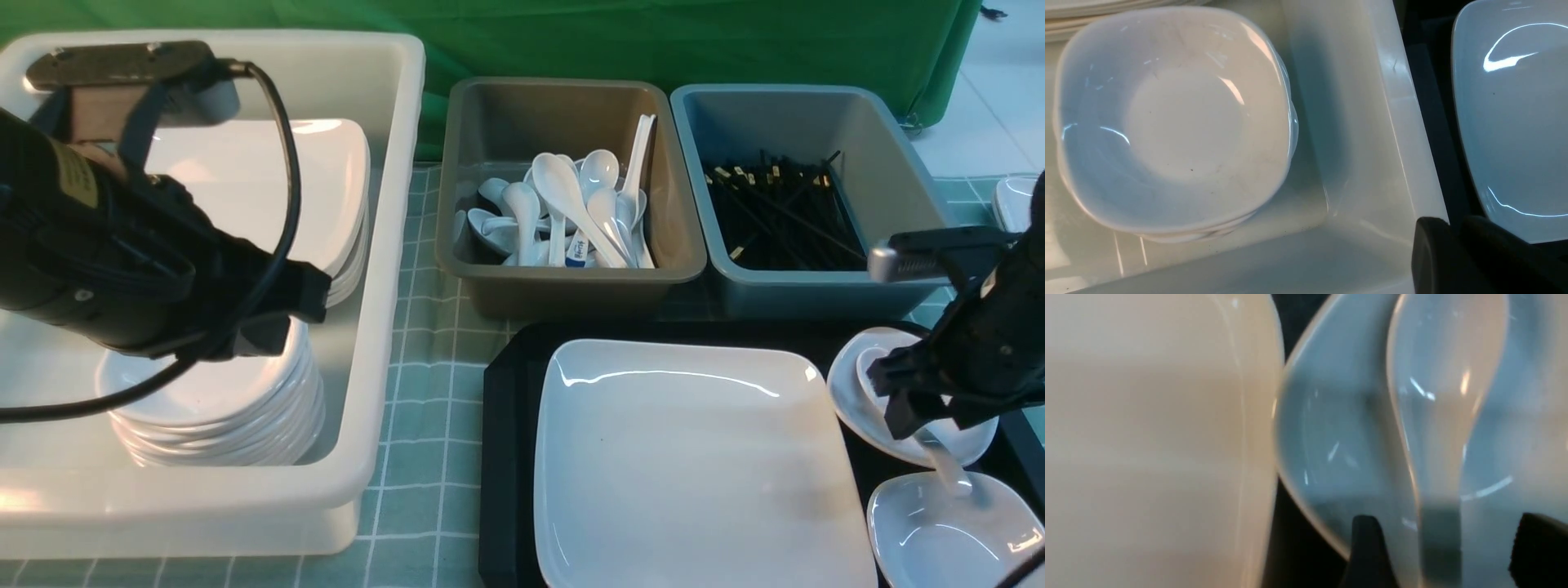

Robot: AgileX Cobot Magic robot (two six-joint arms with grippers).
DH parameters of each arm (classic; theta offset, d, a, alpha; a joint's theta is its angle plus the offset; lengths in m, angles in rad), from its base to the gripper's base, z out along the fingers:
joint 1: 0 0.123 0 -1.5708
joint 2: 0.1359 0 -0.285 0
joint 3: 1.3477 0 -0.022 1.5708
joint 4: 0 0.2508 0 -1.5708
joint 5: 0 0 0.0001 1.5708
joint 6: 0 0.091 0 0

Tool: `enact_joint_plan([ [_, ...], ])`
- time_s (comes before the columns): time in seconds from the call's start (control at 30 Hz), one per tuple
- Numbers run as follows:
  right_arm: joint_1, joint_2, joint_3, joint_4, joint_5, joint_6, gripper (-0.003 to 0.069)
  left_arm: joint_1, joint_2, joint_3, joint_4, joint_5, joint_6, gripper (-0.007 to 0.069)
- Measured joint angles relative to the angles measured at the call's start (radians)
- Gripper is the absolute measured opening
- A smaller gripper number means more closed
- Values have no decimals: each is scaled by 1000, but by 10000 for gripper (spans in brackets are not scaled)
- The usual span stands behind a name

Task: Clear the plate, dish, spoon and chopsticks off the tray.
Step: Use the right arm to grab a soup spoon from the plate, then use the right arm to put the soup spoon into the small storage box in the middle

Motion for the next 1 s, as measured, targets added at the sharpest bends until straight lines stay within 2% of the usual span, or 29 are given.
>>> enact_joint_plan([
  [0.13,0,46,0,-2,-33,23,396,0,0,0,0,0,4,59],
  [0.2,0,60,0,-3,-47,46,338,0,0,0,0,0,5,59],
  [0.23,0,61,0,-3,-47,46,338,0,0,0,0,0,5,59],
  [0.37,0,62,-4,-3,-31,68,184,0,0,0,0,0,7,59],
  [0.53,6,-24,-33,16,43,70,190,0,0,0,0,0,8,59],
  [0.7,76,-134,-111,88,8,56,190,0,0,0,-5,0,11,59],
  [0.87,245,-56,-385,165,-121,15,190,0,0,0,-46,0,23,59],
  [1.0,302,100,-583,175,-174,27,191,0,0,0,-63,2,26,59],
])
